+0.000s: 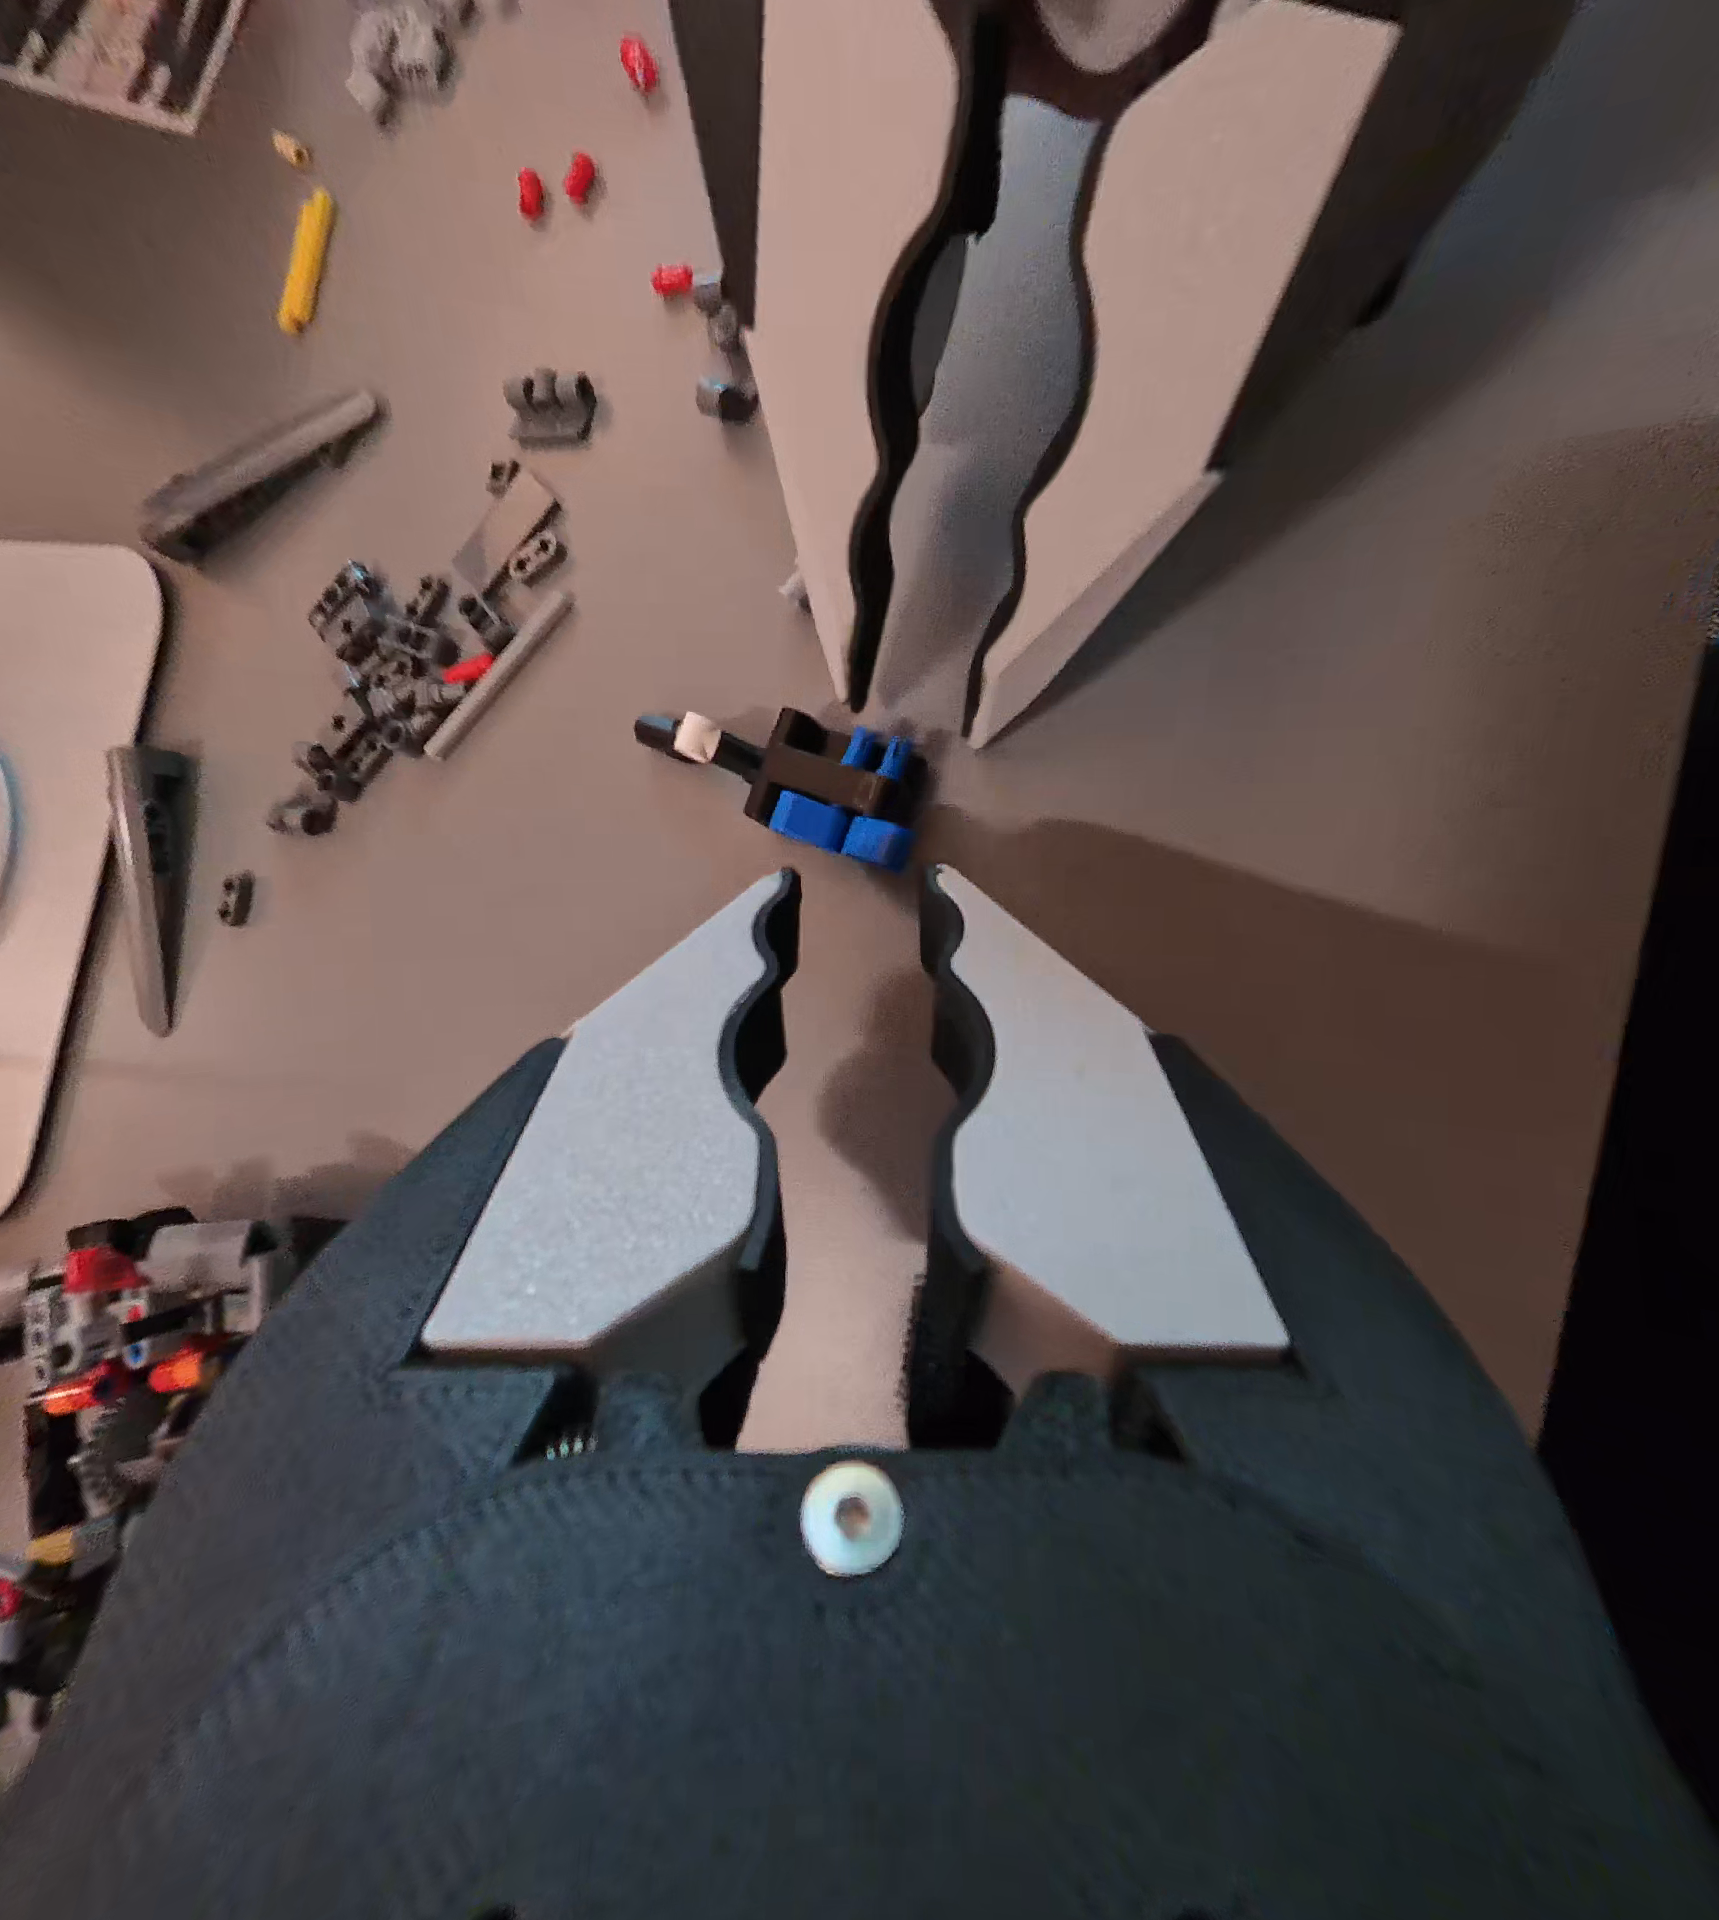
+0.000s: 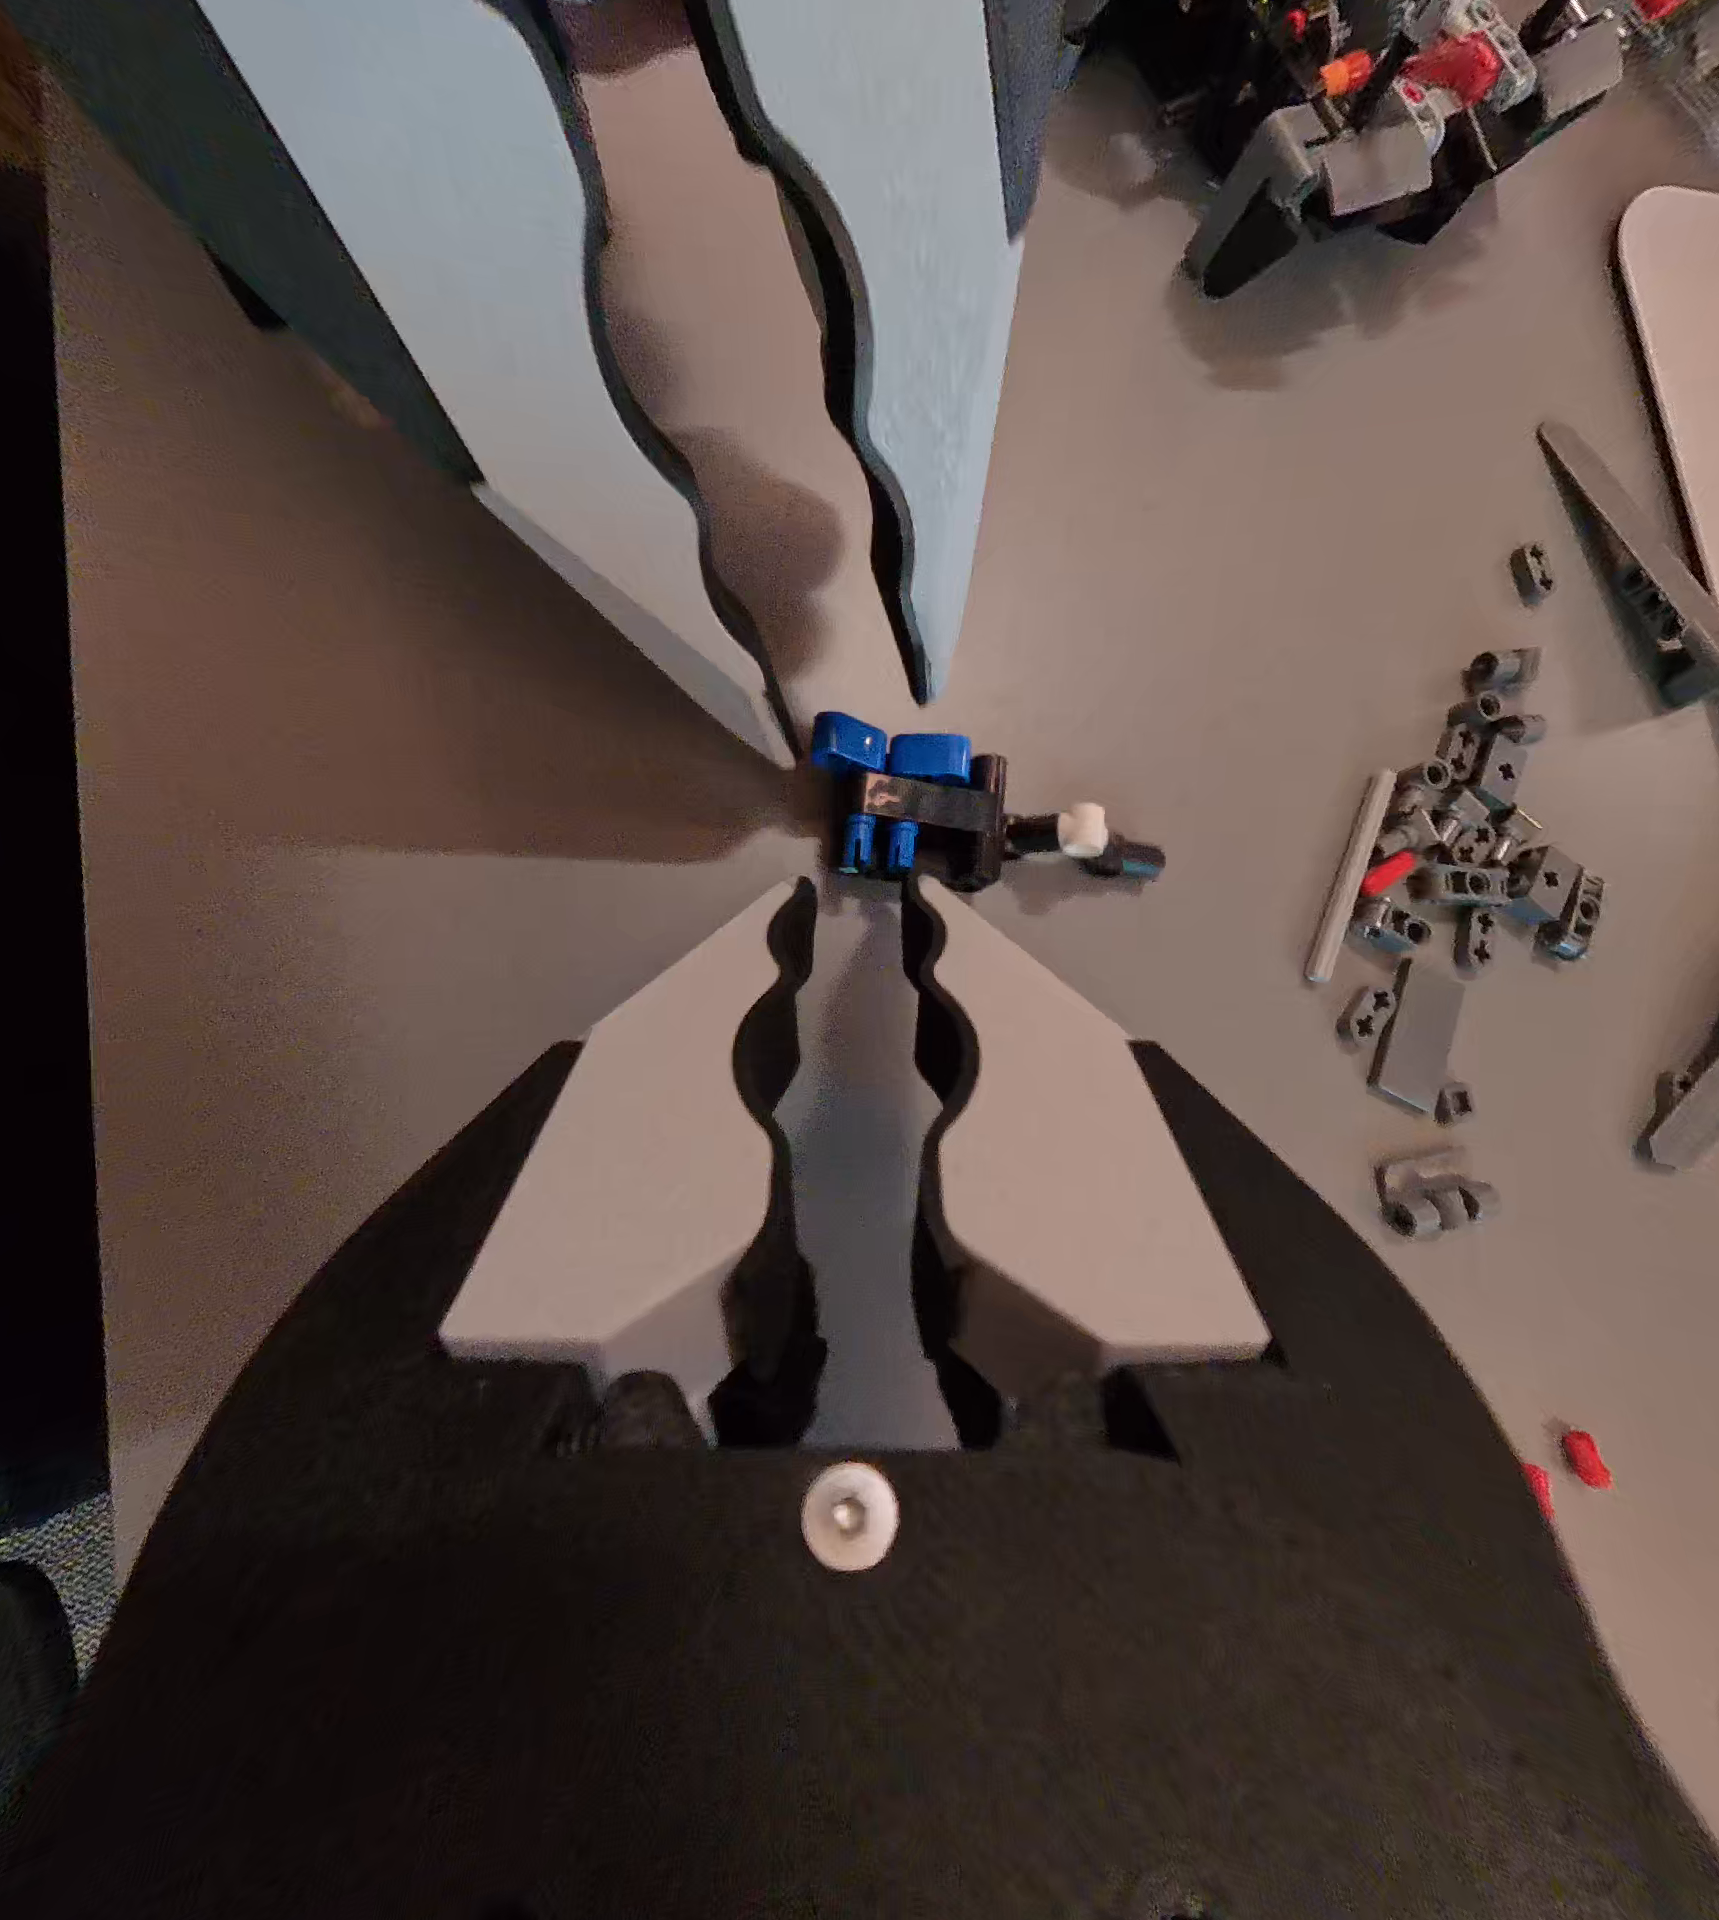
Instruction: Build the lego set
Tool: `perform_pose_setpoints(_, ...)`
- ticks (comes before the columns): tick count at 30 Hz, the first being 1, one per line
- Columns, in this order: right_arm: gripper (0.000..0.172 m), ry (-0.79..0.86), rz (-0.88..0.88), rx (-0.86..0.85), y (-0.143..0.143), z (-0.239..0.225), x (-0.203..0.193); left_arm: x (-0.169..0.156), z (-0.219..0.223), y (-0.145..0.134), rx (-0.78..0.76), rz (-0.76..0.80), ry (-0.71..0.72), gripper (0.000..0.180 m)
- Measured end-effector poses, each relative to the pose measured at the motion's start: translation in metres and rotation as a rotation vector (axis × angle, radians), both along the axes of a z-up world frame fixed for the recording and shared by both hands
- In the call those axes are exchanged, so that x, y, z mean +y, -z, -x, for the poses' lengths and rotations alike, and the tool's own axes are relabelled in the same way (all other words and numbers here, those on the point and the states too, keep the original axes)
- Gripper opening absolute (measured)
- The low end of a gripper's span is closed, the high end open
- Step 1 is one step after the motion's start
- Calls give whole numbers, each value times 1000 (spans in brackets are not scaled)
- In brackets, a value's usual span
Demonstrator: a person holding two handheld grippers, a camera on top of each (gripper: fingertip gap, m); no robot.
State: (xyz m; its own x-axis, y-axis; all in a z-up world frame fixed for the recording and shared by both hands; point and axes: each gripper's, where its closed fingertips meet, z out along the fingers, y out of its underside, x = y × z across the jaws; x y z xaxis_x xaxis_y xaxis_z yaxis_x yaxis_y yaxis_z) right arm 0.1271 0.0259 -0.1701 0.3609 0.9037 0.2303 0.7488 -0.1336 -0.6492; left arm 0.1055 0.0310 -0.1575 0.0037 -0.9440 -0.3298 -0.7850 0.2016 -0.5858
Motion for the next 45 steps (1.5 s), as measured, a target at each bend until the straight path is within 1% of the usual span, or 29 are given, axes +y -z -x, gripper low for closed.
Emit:
perform_pose_setpoints(1, 14, 2, 2, 1, 0, 3, 0, 2, -1, 4, 7, 11, -11, 22)
perform_pose_setpoints(4, 9, 14, 8, 20, 0, 14, -2, 2, -3, 8, 3, 35, -9, 23)
perform_pose_setpoints(6, 10, -2, 14, 26, 1, 21, -5, 6, -2, 7, -1, 25, -16, 25)
perform_pose_setpoints(8, 10, -4, -20, 35, -8, 16, -2, 10, 0, 6, -2, 27, -12, 26)
perform_pose_setpoints(10, 18, -24, -41, 72, -23, 11, 2, 14, 5, 7, 7, 6, -10, 28)
perform_pose_setpoints(12, 29, -73, -79, 63, -31, 9, 7, 12, 7, 5, -13, 12, -3, 29)
perform_pose_setpoints(14, 39, -117, -93, 3, -26, 9, 15, 11, 8, 4, -24, 6, 2, 29)
perform_pose_setpoints(16, 39, -172, -60, -59, -14, 12, 20, 12, 7, 4, -29, -5, 3, 29)
perform_pose_setpoints(19, 37, -246, -22, -102, -4, 18, 22, 15, 5, 6, -22, -10, -1, 29)
perform_pose_setpoints(22, 26, -287, 12, -102, -2, 21, 22, 14, 3, 11, -16, -3, -1, 28)
perform_pose_setpoints(23, 27, -295, 23, -97, -1, 22, 22, 15, 2, 12, -19, -4, -2, 27)
perform_pose_setpoints(32, 23, -309, 87, -30, 1, 23, 21, 15, 3, 12, -37, 29, 40, 26)
perform_pose_setpoints(37, 23, -314, 85, -33, 1, 23, 21, 14, 3, 12, -43, 29, 55, 24)
perform_pose_setpoints(39, 26, -287, 53, -37, 0, 23, 26, 15, 2, 12, -35, 36, 53, 24)
perform_pose_setpoints(40, 42, -258, 31, -50, -2, 21, 30, 17, 3, 12, -30, 28, 47, 24)
perform_pose_setpoints(41, 50, -239, 13, -64, -5, 18, 32, 19, 3, 12, -23, 12, 43, 25)
perform_pose_setpoints(43, 48, -217, -33, -49, -23, 10, 30, 24, 3, 12, -18, -13, 35, 25)
perform_pose_setpoints(45, 45, -150, -102, -29, -49, -13, 33, 25, 4, 12, -15, -15, 32, 26)
